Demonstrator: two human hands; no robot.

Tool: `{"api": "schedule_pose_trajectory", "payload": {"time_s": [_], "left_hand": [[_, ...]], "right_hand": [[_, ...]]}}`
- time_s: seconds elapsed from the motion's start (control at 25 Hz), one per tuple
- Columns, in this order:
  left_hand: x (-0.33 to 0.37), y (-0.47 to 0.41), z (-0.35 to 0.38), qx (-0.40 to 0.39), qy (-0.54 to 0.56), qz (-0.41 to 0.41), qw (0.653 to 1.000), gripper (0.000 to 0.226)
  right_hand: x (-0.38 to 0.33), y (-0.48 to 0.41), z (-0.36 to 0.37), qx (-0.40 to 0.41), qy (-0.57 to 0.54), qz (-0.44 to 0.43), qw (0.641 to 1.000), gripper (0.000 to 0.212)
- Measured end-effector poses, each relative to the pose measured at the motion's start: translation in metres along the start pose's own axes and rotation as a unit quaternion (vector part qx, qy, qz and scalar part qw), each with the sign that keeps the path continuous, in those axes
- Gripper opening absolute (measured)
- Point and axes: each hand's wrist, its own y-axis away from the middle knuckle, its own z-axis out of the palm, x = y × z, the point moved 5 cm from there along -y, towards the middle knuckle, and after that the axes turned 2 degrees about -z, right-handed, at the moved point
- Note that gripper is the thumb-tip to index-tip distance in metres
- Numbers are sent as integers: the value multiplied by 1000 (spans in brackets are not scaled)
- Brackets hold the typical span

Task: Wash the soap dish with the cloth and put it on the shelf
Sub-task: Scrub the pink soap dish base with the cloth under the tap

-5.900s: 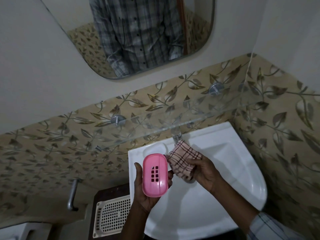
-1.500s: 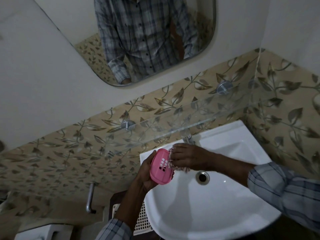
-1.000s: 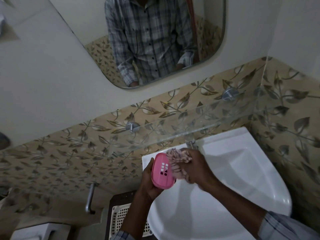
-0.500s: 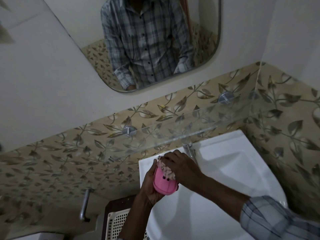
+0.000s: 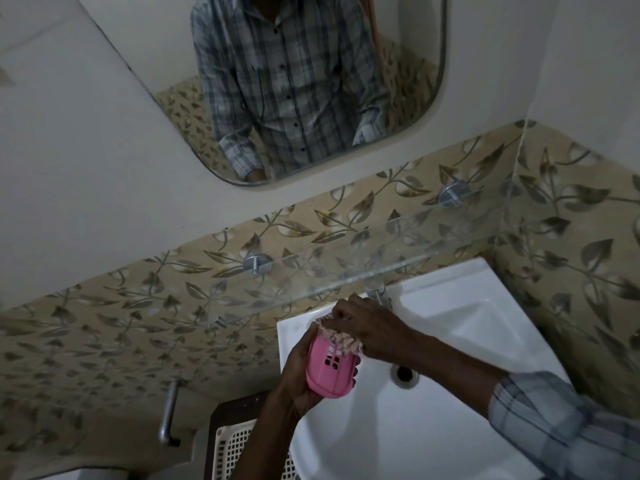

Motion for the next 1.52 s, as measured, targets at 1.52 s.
{"api": "schedule_pose_trajectory", "payload": {"time_s": [1.52], "left_hand": [[-10,-10,26,151,-35,285,946,59]], "right_hand": [[-15,18,2,235,-262,235,906,35]]}}
